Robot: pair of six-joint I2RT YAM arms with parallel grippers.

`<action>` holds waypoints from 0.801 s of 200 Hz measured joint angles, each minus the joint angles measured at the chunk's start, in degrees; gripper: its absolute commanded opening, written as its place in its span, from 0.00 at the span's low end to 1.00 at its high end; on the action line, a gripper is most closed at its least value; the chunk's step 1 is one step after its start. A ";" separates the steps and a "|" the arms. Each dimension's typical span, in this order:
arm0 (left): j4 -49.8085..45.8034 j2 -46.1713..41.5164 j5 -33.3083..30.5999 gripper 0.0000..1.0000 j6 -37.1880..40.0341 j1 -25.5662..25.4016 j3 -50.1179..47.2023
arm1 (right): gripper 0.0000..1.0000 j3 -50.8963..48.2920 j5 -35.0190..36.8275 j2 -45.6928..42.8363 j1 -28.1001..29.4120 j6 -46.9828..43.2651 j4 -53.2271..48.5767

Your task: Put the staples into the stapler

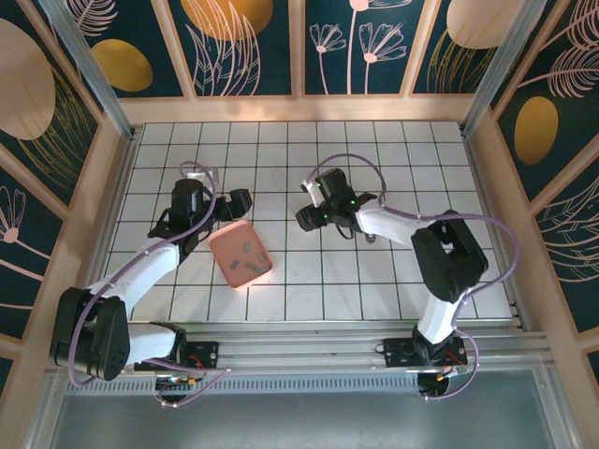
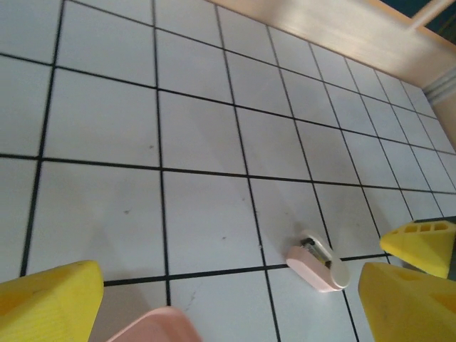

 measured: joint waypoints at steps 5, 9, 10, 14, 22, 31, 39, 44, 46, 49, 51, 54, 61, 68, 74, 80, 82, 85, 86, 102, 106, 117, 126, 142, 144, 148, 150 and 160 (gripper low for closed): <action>-0.13 -0.20 0.00 0.92 -0.17 0.24 -0.07 | 0.71 0.66 -0.33 1.03 0.00 -0.24 -0.15; -0.17 -0.33 0.00 0.92 -0.20 0.39 -0.07 | 0.72 1.25 -0.50 1.81 0.00 -0.46 -0.31; -0.20 -0.39 0.00 0.92 -0.22 0.44 -0.07 | 0.72 1.33 -0.57 1.97 0.00 -0.48 -0.33; -0.22 -0.55 -0.02 0.92 -0.31 0.46 -0.07 | 0.72 1.86 -0.87 2.67 0.00 -0.68 -0.42; -0.22 -0.92 -0.02 0.92 -0.35 0.61 -0.07 | 0.72 2.71 -1.36 3.93 0.00 -1.11 -0.52; -0.22 -1.31 -0.04 0.92 -0.35 0.63 -0.07 | 0.71 3.43 -1.73 5.03 0.00 -1.53 -0.72; -0.22 -1.53 -0.02 0.92 -0.35 0.72 -0.07 | 0.71 4.00 -1.99 5.90 0.00 -1.77 -0.87; -0.22 -1.62 -0.02 0.92 -0.35 0.74 -0.07 | 0.71 4.28 -2.08 6.43 0.00 -1.92 -0.92; -0.22 -1.66 0.00 0.92 -0.35 0.74 -0.07 | 0.71 4.39 -2.14 6.62 0.00 -1.97 -0.94; -0.22 -1.70 -0.02 0.92 -0.35 0.76 -0.07 | 0.70 4.55 -2.19 6.88 0.00 -2.01 -0.94; -0.22 -1.70 -0.02 0.92 -0.35 0.76 -0.07 | 0.70 4.66 -2.21 7.06 0.00 -2.14 -0.96; -0.22 -1.75 0.00 0.92 -0.35 0.76 -0.07 | 0.69 4.76 -2.29 7.32 0.00 -2.14 -0.98; -0.22 -1.77 -0.02 0.92 -0.35 0.76 -0.07 | 0.68 5.05 -2.43 7.89 0.00 -2.32 -0.98; -0.24 -1.79 -0.02 0.92 -0.35 0.76 -0.07 | 0.67 5.22 -2.43 8.41 0.00 -2.56 -0.94; -0.24 -1.79 -0.02 0.91 -0.35 0.76 -0.07 | 0.65 5.33 -2.43 8.79 0.00 -2.75 -0.94; -0.22 -1.79 -0.02 0.91 -0.33 0.76 -0.07 | 0.64 5.40 -2.43 9.18 0.00 -2.97 -0.96; -0.22 -1.79 -0.02 0.91 -0.33 0.76 -0.07 | 0.63 5.40 -2.40 9.29 0.00 -3.02 -0.96; -0.24 -1.79 0.00 0.91 -0.33 0.76 -0.07 | 0.62 5.42 -2.40 9.49 0.00 -3.21 -0.94; -0.24 -1.79 -0.02 0.91 -0.33 0.76 -0.07 | 0.62 5.44 -2.43 9.51 0.00 -3.17 -0.94; -0.24 -1.81 -0.02 0.90 -0.31 0.79 -0.07 | 0.60 5.53 -2.38 10.27 0.00 -3.58 -0.92; -0.24 -1.81 0.00 0.90 -0.31 0.79 -0.07 | 0.60 5.53 -2.40 10.47 0.00 -3.69 -0.92; -0.26 -1.86 0.00 0.88 -0.17 0.76 -0.07 | 0.58 5.53 -2.40 10.80 0.00 -3.98 -0.92; -0.26 -1.86 0.02 0.87 -0.09 0.79 -0.07 | 0.54 5.53 -2.40 10.99 0.00 -4.59 -0.92; -0.52 -1.90 0.00 0.83 0.11 0.76 -0.07 | 0.47 5.53 -2.38 11.26 0.00 -4.94 -0.90; -0.55 -1.90 0.02 0.83 0.07 0.76 -0.07 | 0.47 5.53 -2.38 11.32 0.00 -5.27 -0.92; -0.59 -1.90 0.02 0.82 0.15 0.76 -0.07 | 0.45 5.53 -2.36 11.32 0.00 -5.11 -0.92; -0.61 -1.90 0.02 0.82 0.09 0.76 -0.07 | 0.44 5.53 -2.36 11.34 0.00 -5.40 -0.92; -0.74 -1.92 0.11 0.81 0.13 0.79 -0.07 | 0.38 5.51 -2.36 11.34 0.00 -5.79 -0.90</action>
